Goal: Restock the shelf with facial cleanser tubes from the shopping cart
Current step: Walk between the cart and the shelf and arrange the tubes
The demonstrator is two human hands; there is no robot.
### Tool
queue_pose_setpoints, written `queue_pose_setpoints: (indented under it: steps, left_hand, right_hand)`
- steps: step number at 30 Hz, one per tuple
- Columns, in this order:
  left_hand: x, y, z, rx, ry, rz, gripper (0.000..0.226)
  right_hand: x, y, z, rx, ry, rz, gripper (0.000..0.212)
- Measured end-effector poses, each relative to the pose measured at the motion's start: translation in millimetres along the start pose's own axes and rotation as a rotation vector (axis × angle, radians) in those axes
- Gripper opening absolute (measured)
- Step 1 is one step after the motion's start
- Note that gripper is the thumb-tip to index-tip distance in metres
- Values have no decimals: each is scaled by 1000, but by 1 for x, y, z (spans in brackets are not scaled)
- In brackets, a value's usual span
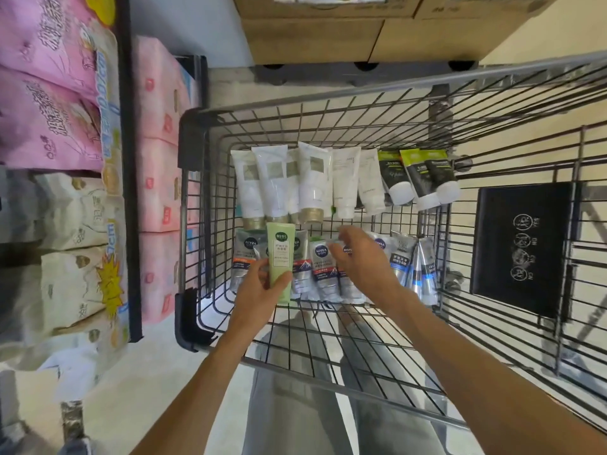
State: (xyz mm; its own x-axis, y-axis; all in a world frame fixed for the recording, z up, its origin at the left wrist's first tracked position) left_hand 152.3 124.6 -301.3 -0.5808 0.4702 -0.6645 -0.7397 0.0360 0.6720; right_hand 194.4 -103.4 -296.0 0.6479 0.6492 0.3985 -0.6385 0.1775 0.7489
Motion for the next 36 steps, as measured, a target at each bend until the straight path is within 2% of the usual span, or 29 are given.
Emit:
queue_pose_setpoints:
  steps: [4,9,13,16,17,20,25,29,36]
  left_hand:
    - [-1,2,8,-69,54,-3,38]
    - [6,1,19,-132,99,21,43]
    - [7,3,24,-150,108,12,45]
    - [8,2,25,-167,136,18,46]
    - [7,2,26,-173,138,20,46]
    - [1,3,26,-185,151,9,42]
    - [-9,5,25,-176,186,-1,38]
    - [-25,14,29,-170,196,-38,36]
    - [-81,67,40,-187,185,-126,38]
  right_hand:
    - [31,-25,7,-42,-137,-48,59]
    - [56,-68,-5,-35,-304,-218,70]
    - [63,-90,-15,-48,-359,-330,70]
    - [54,-98,-22,18,-426,-440,78]
    - [51,-97,-22,47,-459,-454,75]
    - [46,-84,-14,122,-534,-468,47]
    - [36,-39,8,208,-596,-413,53]
    - [29,19,29,196,-631,-375,27]
    - [14,109,60,60,-526,-258,39]
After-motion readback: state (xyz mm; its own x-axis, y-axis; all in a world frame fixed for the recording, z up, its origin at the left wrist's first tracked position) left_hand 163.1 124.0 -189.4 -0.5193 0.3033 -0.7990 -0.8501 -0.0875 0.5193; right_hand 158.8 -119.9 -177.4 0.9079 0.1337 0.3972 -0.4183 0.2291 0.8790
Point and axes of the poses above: each hand's wrist, its own y-axis away from the middle knuckle, its own z-axis out of the back of the hand, x = y × z, the point moved 6 cm from there along -y, towards the middle knuckle, and after that the axes turned 12 degrees about -z, right-handed, at the moved point
